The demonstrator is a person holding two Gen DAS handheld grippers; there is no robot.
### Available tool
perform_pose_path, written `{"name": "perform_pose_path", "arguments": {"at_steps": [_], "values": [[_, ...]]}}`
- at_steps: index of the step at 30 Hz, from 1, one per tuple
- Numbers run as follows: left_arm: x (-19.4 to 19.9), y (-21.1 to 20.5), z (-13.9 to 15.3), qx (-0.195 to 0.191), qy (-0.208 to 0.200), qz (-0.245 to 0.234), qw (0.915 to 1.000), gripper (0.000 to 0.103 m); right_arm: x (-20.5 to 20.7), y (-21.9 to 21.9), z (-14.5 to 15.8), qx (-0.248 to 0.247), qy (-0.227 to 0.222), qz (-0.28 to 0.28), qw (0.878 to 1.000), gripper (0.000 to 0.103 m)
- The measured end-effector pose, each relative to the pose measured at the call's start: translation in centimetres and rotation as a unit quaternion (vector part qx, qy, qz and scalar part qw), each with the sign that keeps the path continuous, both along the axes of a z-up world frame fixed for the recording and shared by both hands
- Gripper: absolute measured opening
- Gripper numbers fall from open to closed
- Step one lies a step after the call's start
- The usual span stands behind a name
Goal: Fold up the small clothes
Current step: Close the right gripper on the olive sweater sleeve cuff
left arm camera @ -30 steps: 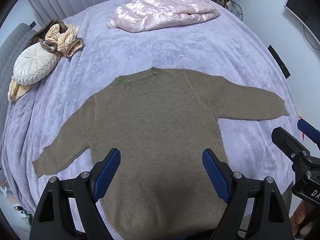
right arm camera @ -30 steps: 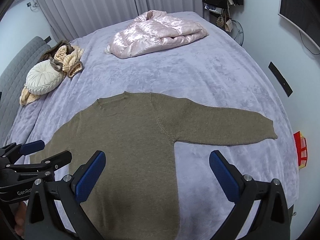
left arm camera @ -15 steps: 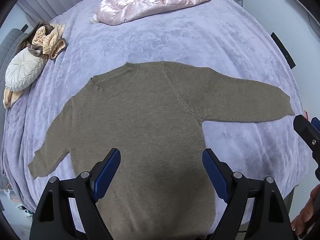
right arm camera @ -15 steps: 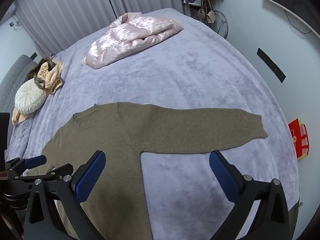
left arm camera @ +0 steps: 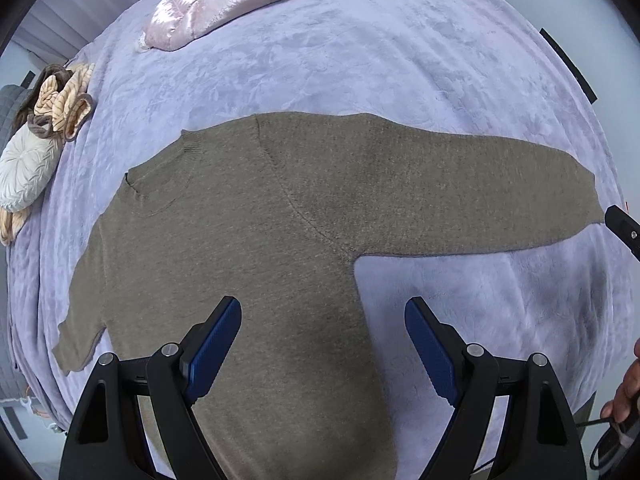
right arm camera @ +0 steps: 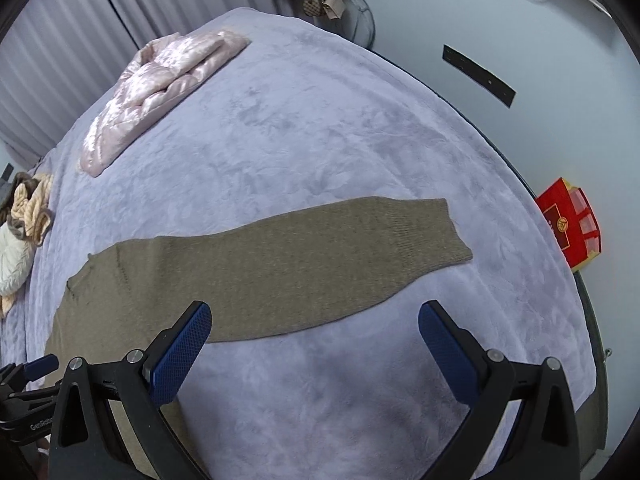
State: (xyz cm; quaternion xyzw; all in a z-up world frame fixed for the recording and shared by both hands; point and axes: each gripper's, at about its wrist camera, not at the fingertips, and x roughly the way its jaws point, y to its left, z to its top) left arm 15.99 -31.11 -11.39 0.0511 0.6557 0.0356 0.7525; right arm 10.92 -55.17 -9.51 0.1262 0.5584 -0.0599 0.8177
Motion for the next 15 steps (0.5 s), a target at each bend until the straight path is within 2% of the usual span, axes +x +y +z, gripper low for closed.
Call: {"name": "perform_pose_path", "arguments": {"at_steps": [9,11,12,15], "values": [[1.6,0.1,-2.6,0.004,0.017,0.023,0.9996,0.085,1.8,-6.9,-8.0,0.021,0.042,-0.079,0.996,0.103],[2.0,0.7,-3.1,0.004,0.016,0.034,0.9993,0.085,2.6,-7.5,-9.4,0.035,0.039,-0.080,0.995,0.100],[2.3,1.1,-3.3,0.003,0.016,0.041,0.9990,0.085,3.0,-7.5,-10.0,0.040,0.039,-0.076,0.996,0.095],[3.0,2.4,-3.9,0.005,0.017,0.064,0.9978,0.085,4.3,-7.3,-11.3,0.033,0.033,-0.068,0.997,0.094]]}}
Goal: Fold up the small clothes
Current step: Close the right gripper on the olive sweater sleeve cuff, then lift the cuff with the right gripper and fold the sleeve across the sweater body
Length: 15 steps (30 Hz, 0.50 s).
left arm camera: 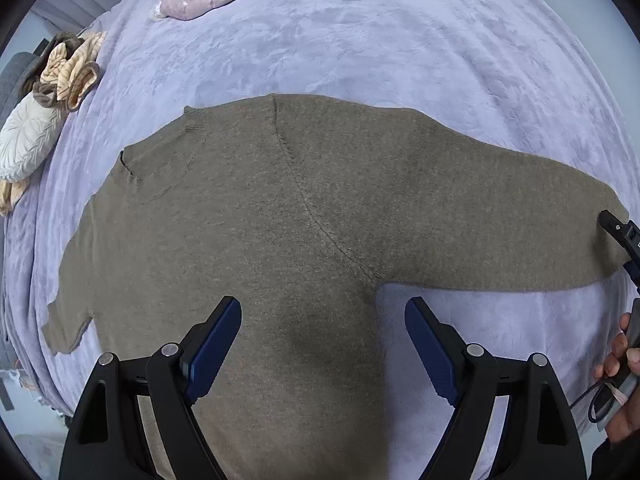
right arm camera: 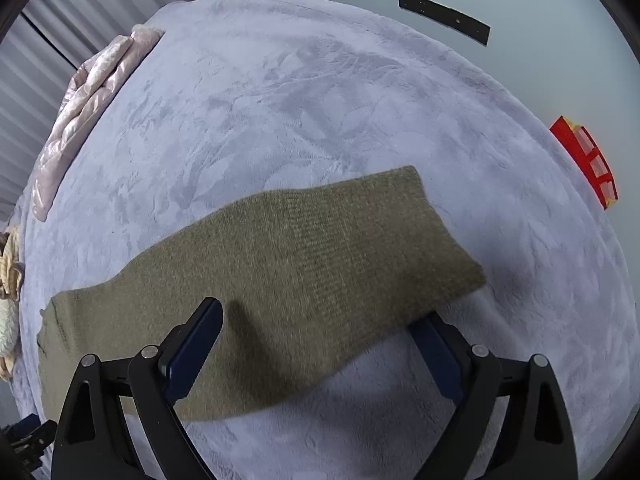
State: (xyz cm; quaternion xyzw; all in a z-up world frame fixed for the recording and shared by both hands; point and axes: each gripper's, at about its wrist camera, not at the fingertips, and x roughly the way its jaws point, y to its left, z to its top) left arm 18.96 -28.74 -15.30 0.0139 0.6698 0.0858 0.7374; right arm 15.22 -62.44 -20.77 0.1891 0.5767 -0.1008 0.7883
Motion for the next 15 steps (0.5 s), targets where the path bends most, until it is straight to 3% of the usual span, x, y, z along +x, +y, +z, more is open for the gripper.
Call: {"name": "perform_pose_path", "arguments": {"at_steps": [3,7,10,12,15], "values": [[0.8,1.1,-0.9,0.000,0.002,0.017,0.9999,0.085,1.1,0.3,-0.2,-0.003,-0.022,0.007,1.000,0.092],[2.5,1.5,-2.1,0.005,-0.010,0.013,0.9999,0.085,2.4,1.1,-0.2,-0.002,-0.029,0.035,0.999,0.046],[4.1,1.8,-3.1,0.003,-0.019,0.020,0.9996,0.085,1.9,0.3,0.8,0.029,-0.047,0.034,0.998,0.019],[5.1,1.9,-3.9,-0.003,-0.021,0.028,0.9994,0.085,1.3,-0.1,1.9,0.041,-0.062,0.034,0.997,0.015],[6.2,1.3,-5.2,-0.012,-0.018,0.027,0.9994,0.085,0.2,0.3,3.8,0.019,-0.078,0.046,0.996,0.014]]}}
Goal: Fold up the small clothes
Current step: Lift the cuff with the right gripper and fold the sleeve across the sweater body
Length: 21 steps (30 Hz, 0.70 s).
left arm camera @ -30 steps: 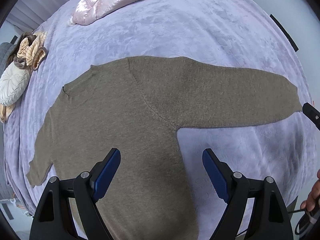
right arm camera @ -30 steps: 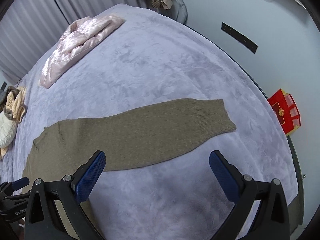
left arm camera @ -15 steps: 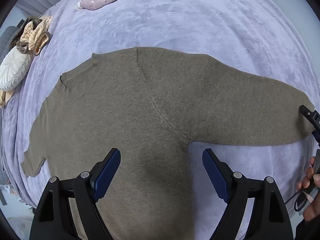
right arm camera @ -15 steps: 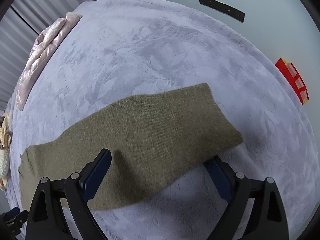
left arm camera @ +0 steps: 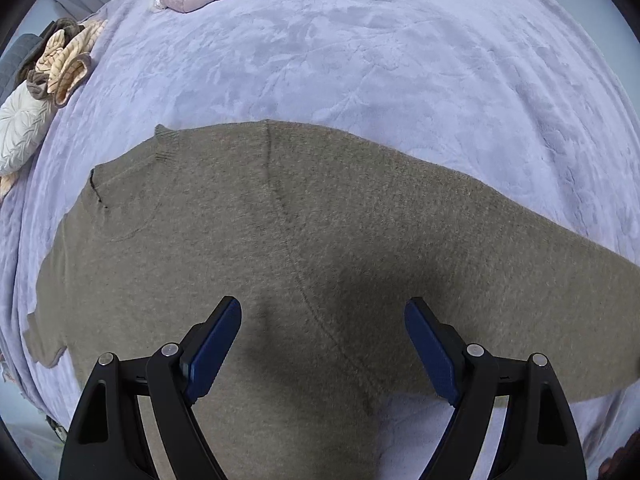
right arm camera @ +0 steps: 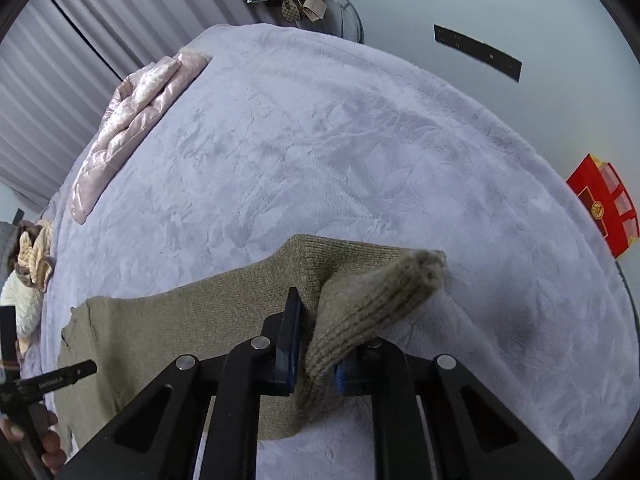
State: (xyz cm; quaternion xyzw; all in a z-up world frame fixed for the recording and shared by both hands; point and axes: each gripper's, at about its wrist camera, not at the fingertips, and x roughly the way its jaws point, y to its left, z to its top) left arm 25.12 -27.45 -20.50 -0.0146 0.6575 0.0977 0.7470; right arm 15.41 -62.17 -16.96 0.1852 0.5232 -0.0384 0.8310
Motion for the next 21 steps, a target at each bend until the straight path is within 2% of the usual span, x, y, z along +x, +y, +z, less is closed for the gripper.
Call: {"name": "perform_pose_path", "arguments": {"at_steps": [3,5,7,8,10,13,16,17,18,21], "values": [[0.6,-1.3,-1.8,0.003,0.014,-0.020,0.9997,0.085,-1.1,0.6,0.7,-0.029,-0.004,0.001,1.000,0.014],[0.8,-2.2,-3.4,0.018,0.036,-0.041,0.9983,0.085,-1.6,0.6,-0.1,-0.035,0.008,0.004,0.999,0.014],[0.7,-2.5,-3.9,0.026,0.035,-0.047,0.9980,0.085,-1.9,0.3,-1.3,-0.032,0.029,0.004,0.999,0.017],[0.7,-2.4,-4.0,0.025,0.034,-0.046,0.9981,0.085,-2.0,0.1,-1.8,-0.025,0.036,0.003,0.999,0.019],[0.7,-2.3,-3.9,0.019,0.034,-0.043,0.9983,0.085,-2.2,-0.9,-2.4,-0.006,0.043,-0.010,0.999,0.036],[0.6,-2.0,-3.8,0.014,0.035,-0.042,0.9984,0.085,-2.4,-2.2,-2.5,0.023,0.040,-0.031,0.998,0.040],[0.4,-2.0,-3.6,0.013,0.034,-0.040,0.9985,0.085,-2.0,-2.4,-2.8,0.035,0.044,-0.033,0.998,0.039],[0.3,-1.9,-3.5,0.012,0.032,-0.038,0.9987,0.085,-1.8,-2.2,-2.7,0.035,0.045,-0.028,0.998,0.035],[0.4,-1.5,-3.4,0.010,0.031,-0.038,0.9987,0.085,-1.8,-2.0,-2.5,0.031,0.042,-0.024,0.998,0.019],[0.1,-0.9,-3.3,0.011,0.035,-0.039,0.9986,0.085,-1.7,-1.1,-0.9,0.011,0.028,-0.013,0.999,0.015]]}}
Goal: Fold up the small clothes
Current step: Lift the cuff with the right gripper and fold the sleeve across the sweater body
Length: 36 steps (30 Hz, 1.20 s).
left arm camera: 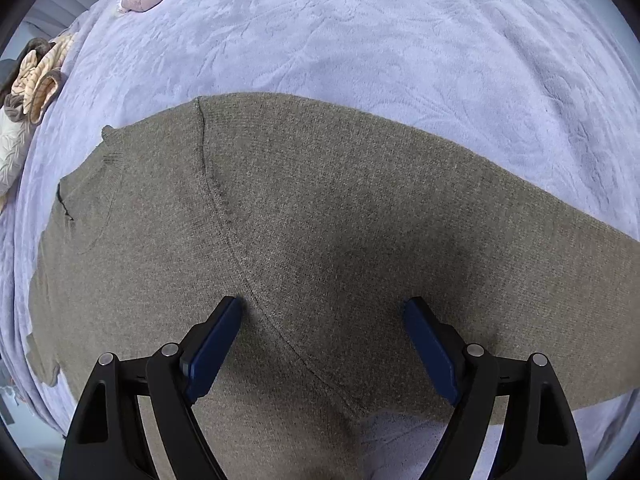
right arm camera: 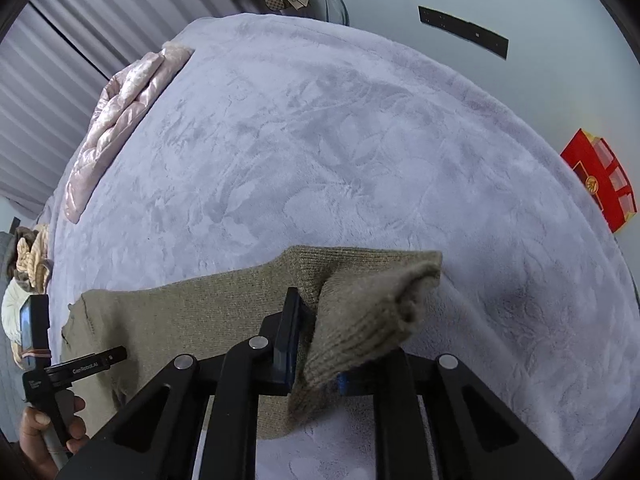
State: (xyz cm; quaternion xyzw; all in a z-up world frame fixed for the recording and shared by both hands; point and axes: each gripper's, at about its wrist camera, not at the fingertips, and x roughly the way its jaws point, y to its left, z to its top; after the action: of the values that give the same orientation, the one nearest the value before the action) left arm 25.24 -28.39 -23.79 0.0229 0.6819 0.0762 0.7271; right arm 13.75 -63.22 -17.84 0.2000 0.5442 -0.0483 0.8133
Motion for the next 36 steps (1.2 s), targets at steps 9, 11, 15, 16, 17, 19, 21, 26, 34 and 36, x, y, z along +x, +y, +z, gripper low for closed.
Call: {"name": "perform_pose_path", "arguments": {"at_steps": [9,11,15,16,17,19,21,26,34,36], "values": [[-1.8,1.1,2.4,-0.030,-0.008,0.001,0.9995,0.085,0.3,4.3,6.5,-0.042,-0.055,0.038,0.997,0.014],[-3.0,2.6,3.7,-0.042,-0.020,0.014,0.9988,0.085,0.3,5.4,7.9,-0.047,-0.067,0.047,0.996,0.014],[-5.7,6.6,5.2,-0.058,-0.033,0.049,0.9966,0.085,0.1,8.2,10.5,-0.051,-0.088,0.069,0.992,0.014],[-6.5,7.8,5.6,-0.062,-0.035,0.060,0.9957,0.085,-0.1,9.2,11.0,-0.055,-0.093,0.078,0.991,0.014],[-7.2,8.8,5.9,-0.065,-0.037,0.070,0.9948,0.085,-0.2,10.2,11.6,-0.060,-0.098,0.087,0.989,0.014],[-8.8,11.4,6.5,-0.070,-0.041,0.092,0.9925,0.085,-0.4,12.4,12.5,-0.071,-0.107,0.107,0.986,0.014],[-10.5,13.8,7.1,-0.075,-0.046,0.108,0.9903,0.085,-0.6,14.9,13.1,-0.082,-0.114,0.126,0.982,0.014],[-14.9,18.4,8.7,-0.080,-0.051,0.130,0.9869,0.085,-1.2,20.0,13.9,-0.099,-0.122,0.155,0.975,0.014],[-20.3,21.5,11.6,-0.094,-0.063,0.137,0.9841,0.085,-2.8,25.0,14.8,-0.113,-0.113,0.172,0.972,0.014],[-20.8,22.2,11.9,-0.100,-0.067,0.138,0.9830,0.085,-3.1,26.4,14.9,-0.121,-0.106,0.175,0.971,0.014]]}}
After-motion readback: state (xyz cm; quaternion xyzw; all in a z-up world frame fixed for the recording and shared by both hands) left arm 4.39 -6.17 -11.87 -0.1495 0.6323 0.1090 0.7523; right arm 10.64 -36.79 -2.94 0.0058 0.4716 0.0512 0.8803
